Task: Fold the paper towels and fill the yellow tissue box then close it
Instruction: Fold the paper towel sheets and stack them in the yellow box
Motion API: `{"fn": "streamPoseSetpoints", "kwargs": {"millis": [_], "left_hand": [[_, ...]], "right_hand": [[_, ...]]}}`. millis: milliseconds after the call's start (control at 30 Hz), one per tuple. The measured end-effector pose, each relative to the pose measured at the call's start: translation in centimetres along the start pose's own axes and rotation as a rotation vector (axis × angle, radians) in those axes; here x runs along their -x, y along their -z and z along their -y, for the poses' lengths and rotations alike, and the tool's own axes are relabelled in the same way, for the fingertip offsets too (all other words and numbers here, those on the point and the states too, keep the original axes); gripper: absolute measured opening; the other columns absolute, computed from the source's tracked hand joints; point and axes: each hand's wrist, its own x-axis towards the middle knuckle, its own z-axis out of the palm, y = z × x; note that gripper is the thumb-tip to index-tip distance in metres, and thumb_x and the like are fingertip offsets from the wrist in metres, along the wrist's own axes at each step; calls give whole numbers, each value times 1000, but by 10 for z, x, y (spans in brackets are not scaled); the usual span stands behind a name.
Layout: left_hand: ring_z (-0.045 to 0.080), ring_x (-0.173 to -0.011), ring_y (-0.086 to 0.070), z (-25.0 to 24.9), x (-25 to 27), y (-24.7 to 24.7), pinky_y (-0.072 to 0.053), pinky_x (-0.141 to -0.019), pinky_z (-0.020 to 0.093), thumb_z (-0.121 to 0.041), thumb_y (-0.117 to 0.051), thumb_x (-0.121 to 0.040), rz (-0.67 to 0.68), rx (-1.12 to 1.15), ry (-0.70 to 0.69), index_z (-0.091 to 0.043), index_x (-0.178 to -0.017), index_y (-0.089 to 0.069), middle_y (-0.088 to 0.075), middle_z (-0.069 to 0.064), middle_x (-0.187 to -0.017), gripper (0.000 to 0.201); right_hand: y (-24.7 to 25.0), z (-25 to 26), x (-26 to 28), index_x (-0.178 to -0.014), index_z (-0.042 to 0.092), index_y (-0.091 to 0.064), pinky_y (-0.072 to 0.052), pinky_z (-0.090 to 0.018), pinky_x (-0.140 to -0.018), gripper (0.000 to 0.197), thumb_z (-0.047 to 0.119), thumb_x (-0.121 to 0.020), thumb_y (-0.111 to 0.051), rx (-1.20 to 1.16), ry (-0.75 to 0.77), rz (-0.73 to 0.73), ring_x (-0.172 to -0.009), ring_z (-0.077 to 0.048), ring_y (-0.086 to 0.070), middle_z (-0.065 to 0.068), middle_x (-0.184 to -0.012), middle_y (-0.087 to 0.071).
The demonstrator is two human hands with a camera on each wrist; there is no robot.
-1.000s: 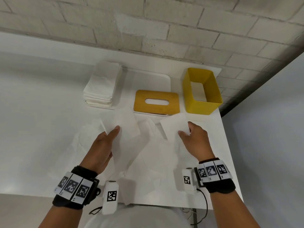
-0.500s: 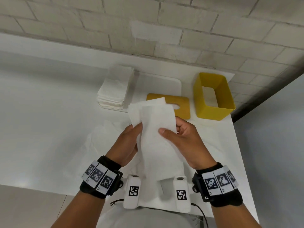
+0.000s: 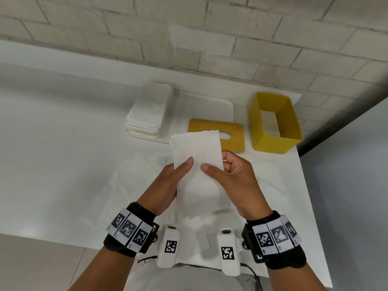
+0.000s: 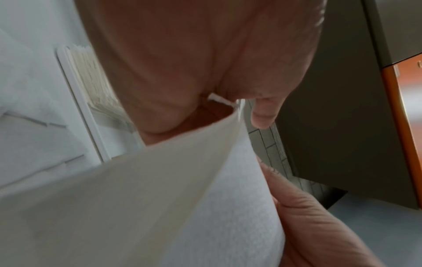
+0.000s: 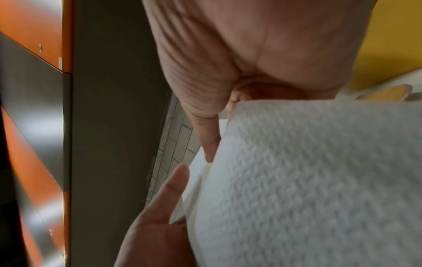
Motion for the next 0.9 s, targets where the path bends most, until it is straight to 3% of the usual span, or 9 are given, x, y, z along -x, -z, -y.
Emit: {"fn": "streamPoseSetpoints", "kwargs": {"millis": [133,433,533,633,700,767,833,900], "left_hand": [[26,-120,-68,3,0,-2,-48,-109,49,-43,-57,-92,-42,-9,33,-14,-136,-62,-72,7,-127,53],[24,-112,-72,12,-3,1,-52,-105,47,-46,-58,-89,-123,-82,69,-18,-127,-67,-77,6,-118,48],[24,-111,-72,17,-6,6,-51,-105,49,-47,-56,-96,-162,-112,93,-18,-128,-67,-77,5,-116,45],[25,-107,-73,18,-6,11,-51,-104,47,-43,-54,-101,-214,-116,109,-14,-122,-70,-78,7,-113,40],[24,-106,-74,16,-5,15,-52,-100,44,-39,-52,-103,-243,-84,106,-13,-121,-71,-78,7,-112,36],[23,-109,-73,16,-4,19,-52,-100,43,-37,-53,-103,-273,-51,99,-14,-124,-69,-77,6,-115,35],[22,-110,-72,16,-3,20,-53,-98,43,-36,-54,-102,-292,-35,94,-16,-126,-68,-77,4,-115,34],[20,-107,-73,18,-3,19,-54,-92,40,-34,-53,-103,-289,-25,95,-16,-124,-68,-78,4,-114,32]], "right_hand": [[-1,-3,0,-113,13,-71,-58,-49,-94,25,9,-89,-75,-46,-15,-37,-99,-25,-76,-5,-105,-79],[-1,-13,-1,-111,12,-71,-59,-48,-92,24,13,-88,-78,46,-37,-24,-97,-24,-76,-5,-101,-79],[4,-16,-2,-105,15,-70,-60,-44,-86,20,25,-89,-77,77,-56,-52,-89,-24,-76,-3,-92,-79],[30,-26,-6,-98,23,-71,-51,-33,-73,10,31,-92,-71,227,-56,-149,-73,-13,-68,6,-85,-76],[62,-40,-11,-101,24,-69,-51,-30,-80,14,35,-92,-70,497,-58,-282,-82,-8,-68,7,-96,-74],[95,-56,-16,-114,21,-64,-49,-33,-92,33,42,-91,-71,787,-151,-368,-101,-17,-66,-1,-113,-69],[116,-68,-19,-129,19,-53,-45,-36,-96,53,50,-90,-68,882,-310,-378,-118,-29,-58,-9,-129,-58],[126,-77,-23,-134,18,-46,-43,-39,-98,64,56,-87,-68,887,-392,-385,-124,-33,-52,-12,-134,-49]]}}
